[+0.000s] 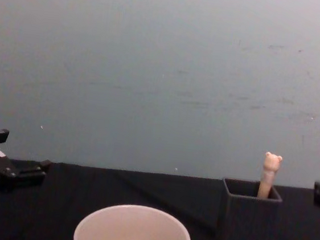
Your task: Pick up the stirring spoon with one hand, stir inside the cup, then place it back in its original position.
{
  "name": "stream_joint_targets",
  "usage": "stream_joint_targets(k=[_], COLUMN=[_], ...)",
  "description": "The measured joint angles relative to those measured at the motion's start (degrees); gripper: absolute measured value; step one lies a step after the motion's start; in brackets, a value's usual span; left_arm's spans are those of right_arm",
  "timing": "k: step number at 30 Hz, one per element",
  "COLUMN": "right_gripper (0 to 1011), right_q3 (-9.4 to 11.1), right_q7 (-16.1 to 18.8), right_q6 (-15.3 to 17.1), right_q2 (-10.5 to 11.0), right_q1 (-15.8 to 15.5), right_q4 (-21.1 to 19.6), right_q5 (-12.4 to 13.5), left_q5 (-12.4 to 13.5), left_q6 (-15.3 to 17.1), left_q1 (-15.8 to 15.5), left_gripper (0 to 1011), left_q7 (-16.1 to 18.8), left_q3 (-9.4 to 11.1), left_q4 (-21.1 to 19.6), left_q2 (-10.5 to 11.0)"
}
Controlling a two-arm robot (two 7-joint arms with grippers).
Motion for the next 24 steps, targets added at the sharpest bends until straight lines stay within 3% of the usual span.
stream_joint_targets(k=[4, 24], right_gripper=[1000, 1002], right_q3=[0.3, 0.2], right_q7=[1.2, 1.0], right_q6=[0.9, 0.8], right_q2=[-0.7, -0.5], right_q1=[-0.2, -0.2], right_q4=[1.5, 1.1], right_q5=[0.5, 0.5], left_q5=[0.0, 0.0], left_q6=[0.0, 0.0], left_q1=[0.0, 0.0], left_gripper=[1002, 1002], left_q7=[0.0, 0.0], left_q3=[0.0, 0.0], left_q4=[0.0, 0.0], left_q2=[0.0, 0.0])
